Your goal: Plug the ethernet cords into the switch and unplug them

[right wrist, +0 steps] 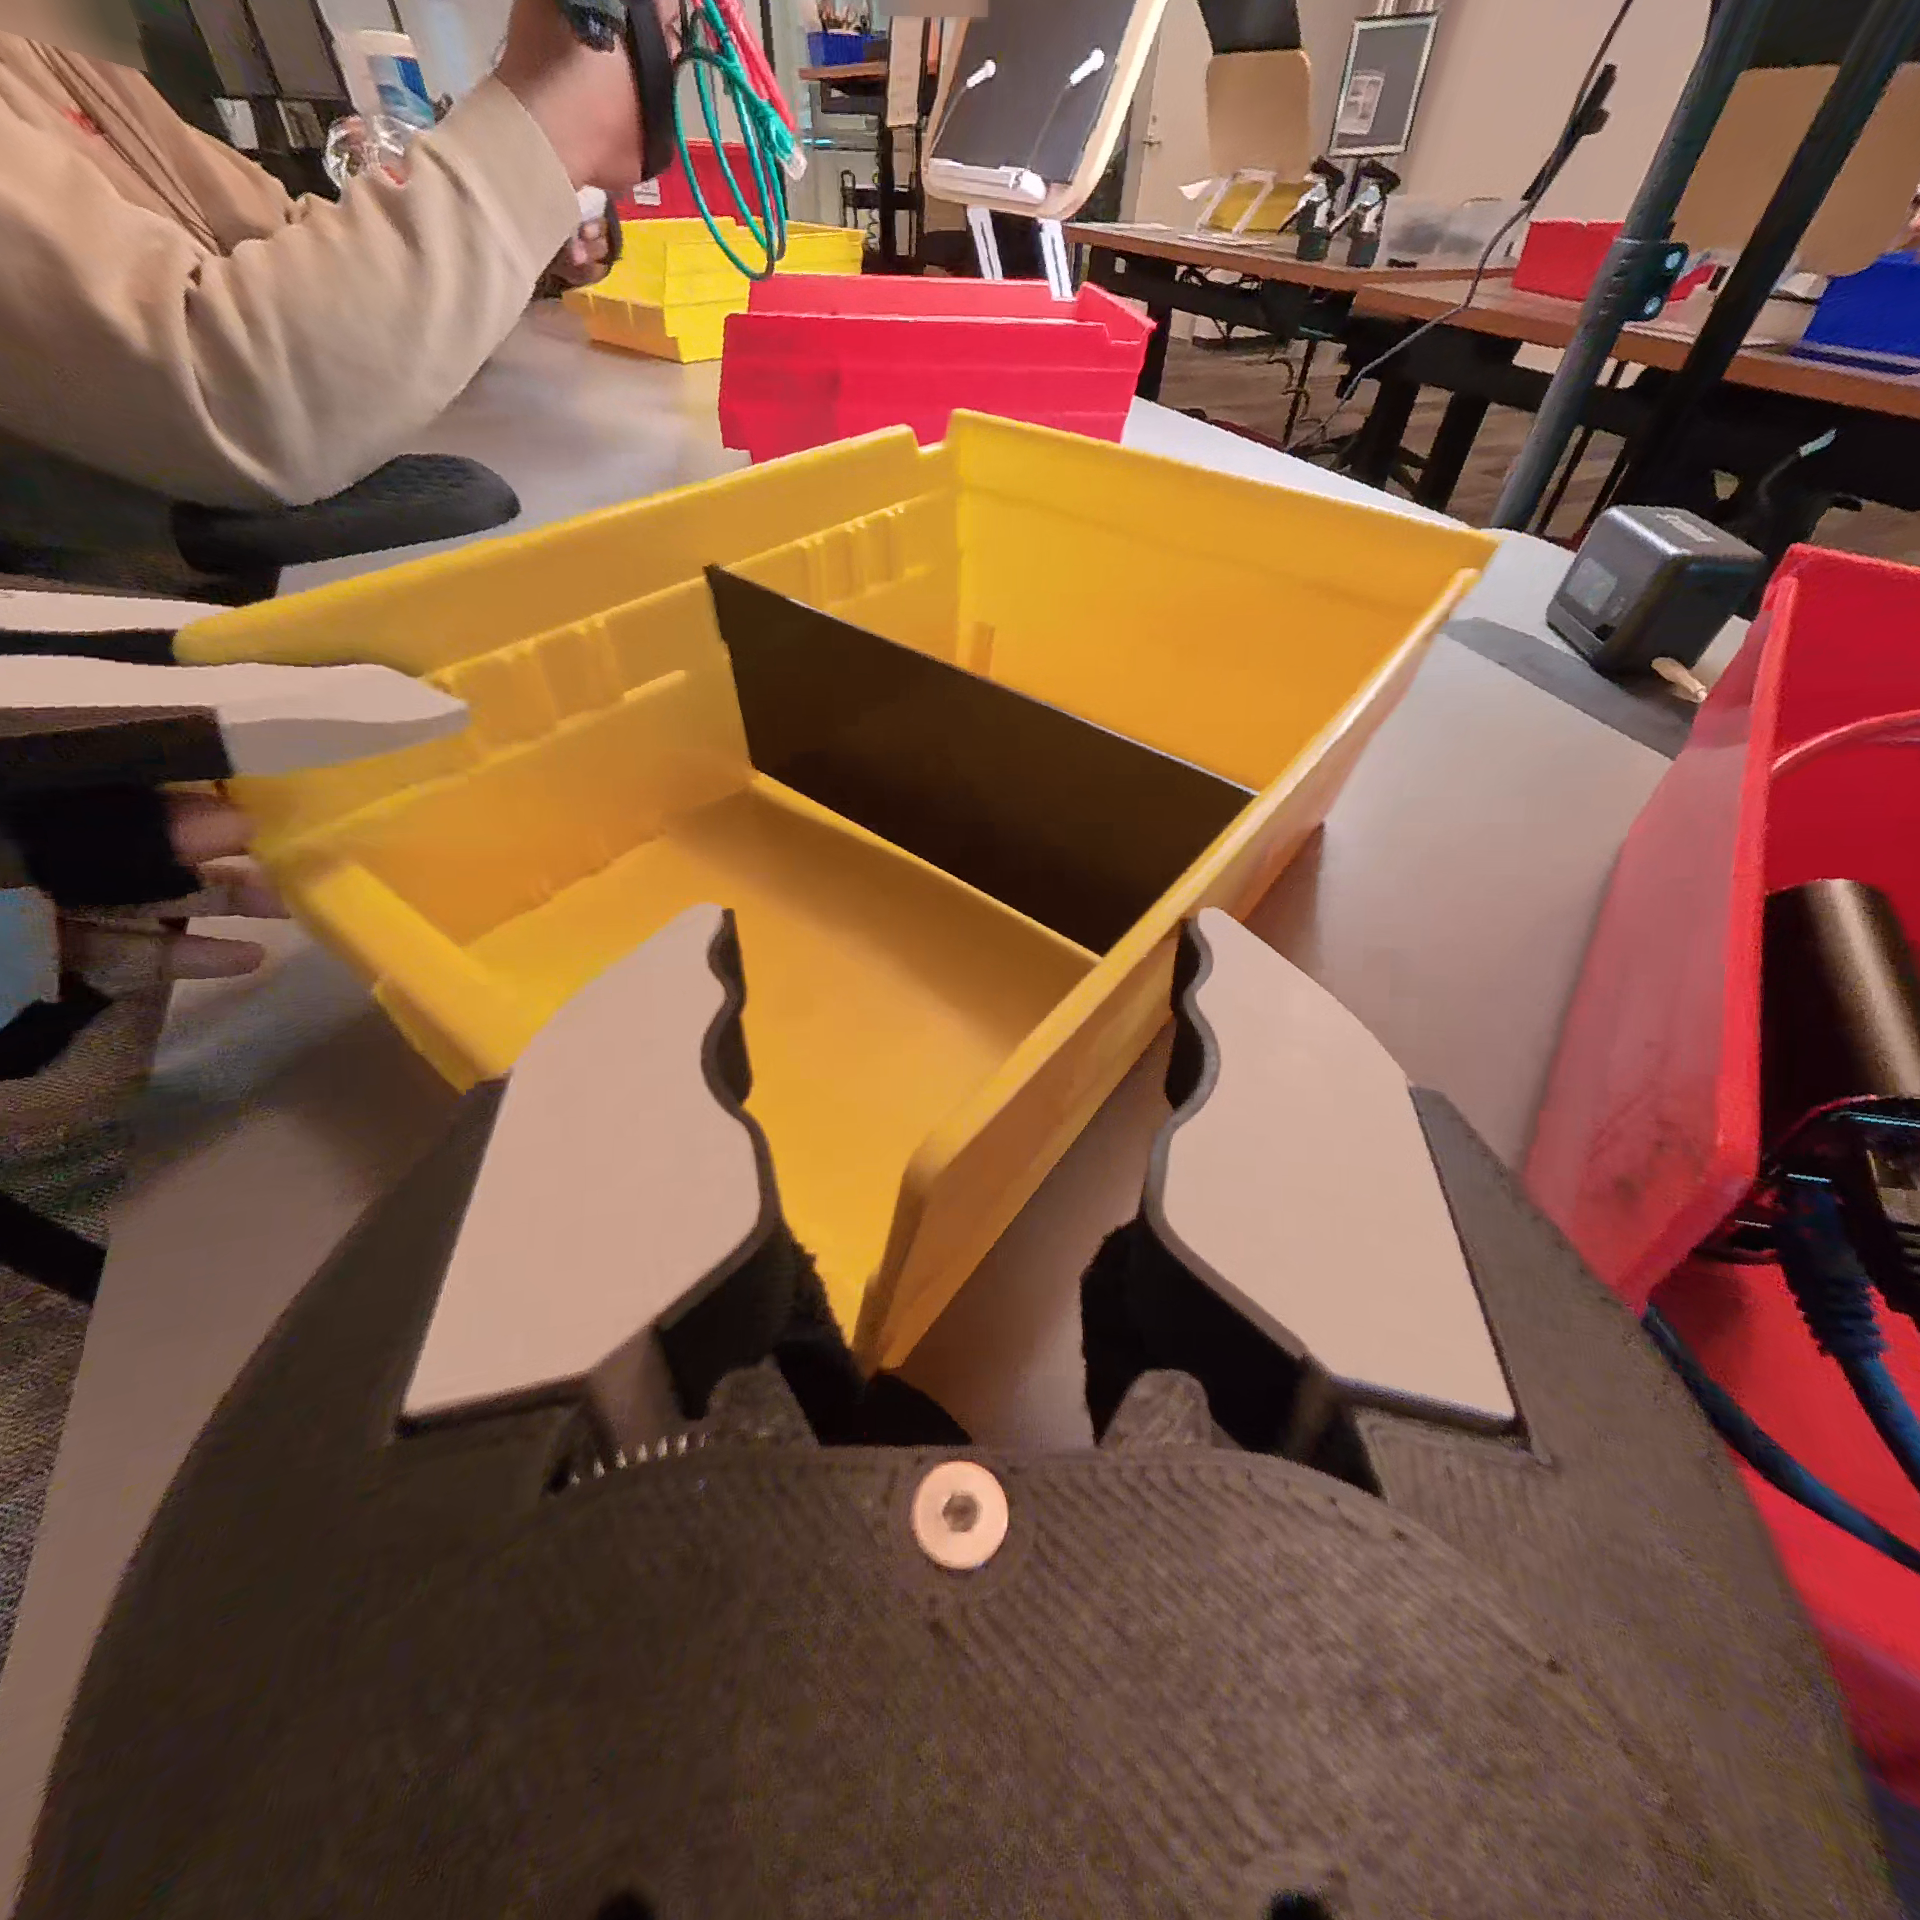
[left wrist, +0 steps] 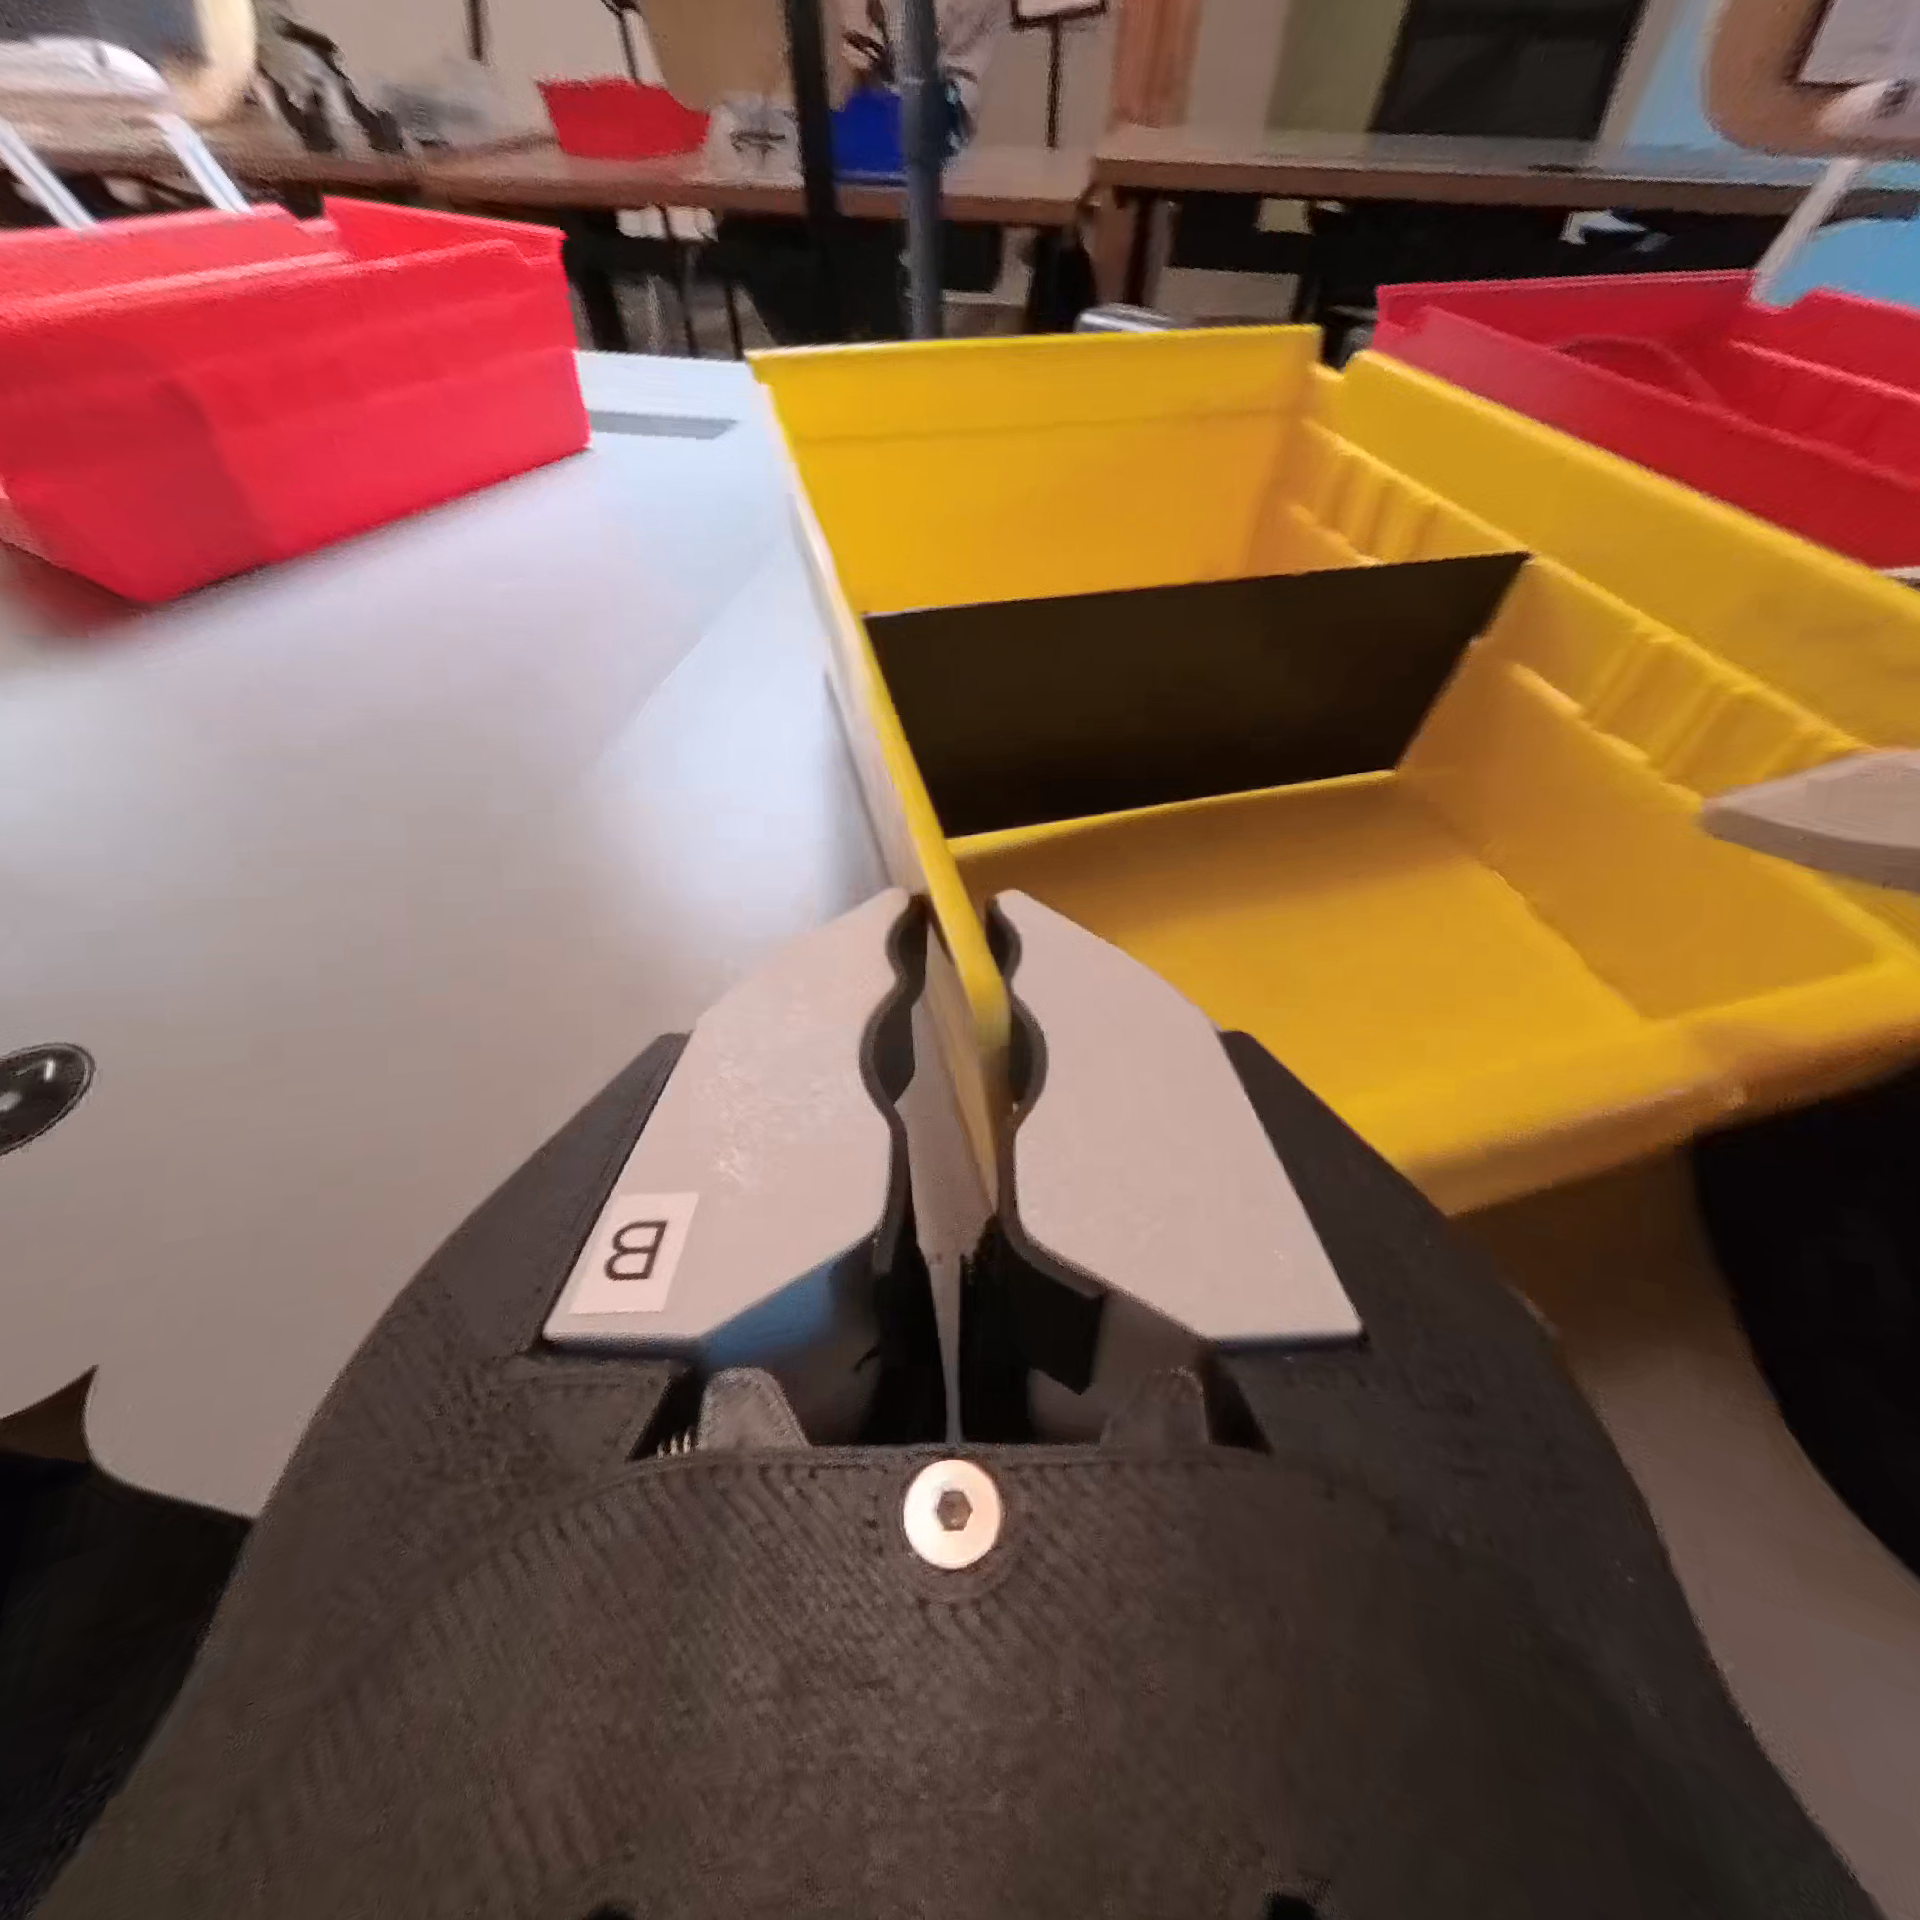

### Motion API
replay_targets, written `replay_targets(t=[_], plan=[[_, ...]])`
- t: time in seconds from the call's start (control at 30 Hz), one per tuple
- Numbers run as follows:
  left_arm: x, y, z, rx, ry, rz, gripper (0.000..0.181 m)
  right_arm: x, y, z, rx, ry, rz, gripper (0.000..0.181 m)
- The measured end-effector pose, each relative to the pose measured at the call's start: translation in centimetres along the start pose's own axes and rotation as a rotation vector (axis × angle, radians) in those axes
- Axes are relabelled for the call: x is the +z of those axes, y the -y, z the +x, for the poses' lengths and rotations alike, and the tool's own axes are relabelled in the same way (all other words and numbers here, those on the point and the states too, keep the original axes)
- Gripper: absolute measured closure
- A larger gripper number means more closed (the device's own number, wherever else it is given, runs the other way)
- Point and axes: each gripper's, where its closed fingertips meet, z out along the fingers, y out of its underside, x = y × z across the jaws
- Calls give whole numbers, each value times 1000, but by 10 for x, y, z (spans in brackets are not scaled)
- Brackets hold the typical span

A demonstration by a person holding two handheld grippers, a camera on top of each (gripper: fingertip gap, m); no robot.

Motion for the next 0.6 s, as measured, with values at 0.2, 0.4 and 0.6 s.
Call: replay_targets(t=[0.2, 0.4, 0.6], plan=[[-6, 10, -2, 44, 12, 74, 141, 1, -5, -1, 20, 21, -27, 111], [9, 8, -10, 5, 78, 101, 123, 9, -21, -2, 79, 60, -144, 112], [10, 0, -17, 105, 175, 5, 175, 16, -33, 8, 44, -25, -261, 140]])
